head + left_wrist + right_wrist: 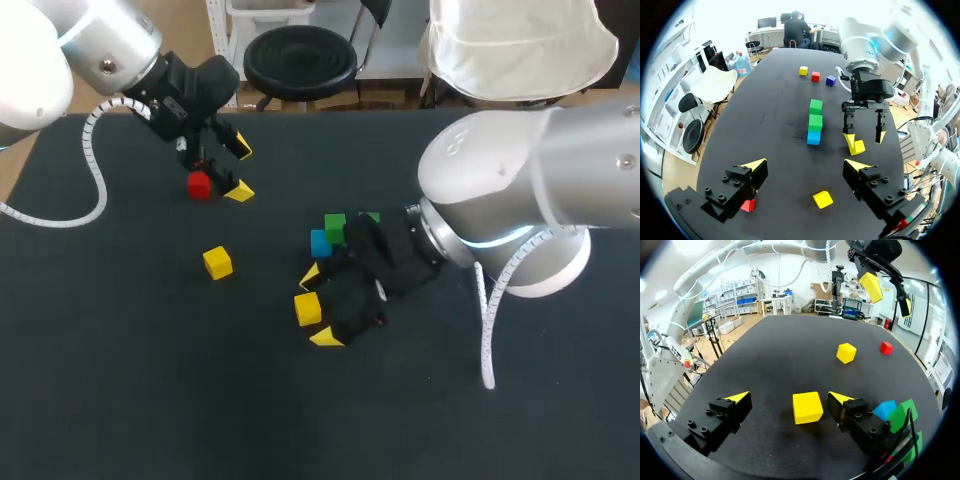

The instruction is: Place the blue cubes, place green cubes on the blue cubes, place the yellow cubes on the green cubes, then place the red cubes on the yellow cubes, and place purple cube on the red cubes.

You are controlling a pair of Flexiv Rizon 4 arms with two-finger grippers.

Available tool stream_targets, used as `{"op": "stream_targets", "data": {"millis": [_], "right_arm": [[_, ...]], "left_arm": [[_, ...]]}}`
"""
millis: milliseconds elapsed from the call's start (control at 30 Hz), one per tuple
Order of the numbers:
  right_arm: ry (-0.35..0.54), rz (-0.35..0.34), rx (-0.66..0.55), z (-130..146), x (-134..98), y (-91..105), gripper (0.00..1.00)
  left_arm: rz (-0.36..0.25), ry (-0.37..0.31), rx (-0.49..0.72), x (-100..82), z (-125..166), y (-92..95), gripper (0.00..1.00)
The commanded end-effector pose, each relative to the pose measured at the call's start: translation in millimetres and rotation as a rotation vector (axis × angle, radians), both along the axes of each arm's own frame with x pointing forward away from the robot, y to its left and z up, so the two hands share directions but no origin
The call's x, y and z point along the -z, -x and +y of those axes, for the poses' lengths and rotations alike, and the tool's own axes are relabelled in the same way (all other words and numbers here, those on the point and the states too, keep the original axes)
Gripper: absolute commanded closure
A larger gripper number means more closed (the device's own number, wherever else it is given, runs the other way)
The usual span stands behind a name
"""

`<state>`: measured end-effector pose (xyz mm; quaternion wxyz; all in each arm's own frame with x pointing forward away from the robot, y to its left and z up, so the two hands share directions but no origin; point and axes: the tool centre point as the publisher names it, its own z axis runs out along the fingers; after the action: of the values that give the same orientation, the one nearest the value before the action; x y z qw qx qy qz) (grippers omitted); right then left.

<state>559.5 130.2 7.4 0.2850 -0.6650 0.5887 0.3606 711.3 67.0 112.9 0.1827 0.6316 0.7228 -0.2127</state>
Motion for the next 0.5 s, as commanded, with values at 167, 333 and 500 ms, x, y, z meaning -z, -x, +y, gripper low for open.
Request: {"op": "stream_targets", "data": {"millis": [167,333,500], "right_arm": [[0.000,0.017,-0.020,2.1,4.2,-1.0,0.19],[-0.003,0.021,-0.018,0.1,5.1,0.9,0.51],[-0.005,0.023,-0.004,-1.7,5.0,2.8,0.00]], "left_arm": [[-0.001,0.001,0.001,0.1,0.6,0.4,0.00],[-0.001,0.001,0.001,0.1,0.6,0.4,0.00],[-0.001,0.001,0.001,0.1,0.6,0.4,0.00]]}}
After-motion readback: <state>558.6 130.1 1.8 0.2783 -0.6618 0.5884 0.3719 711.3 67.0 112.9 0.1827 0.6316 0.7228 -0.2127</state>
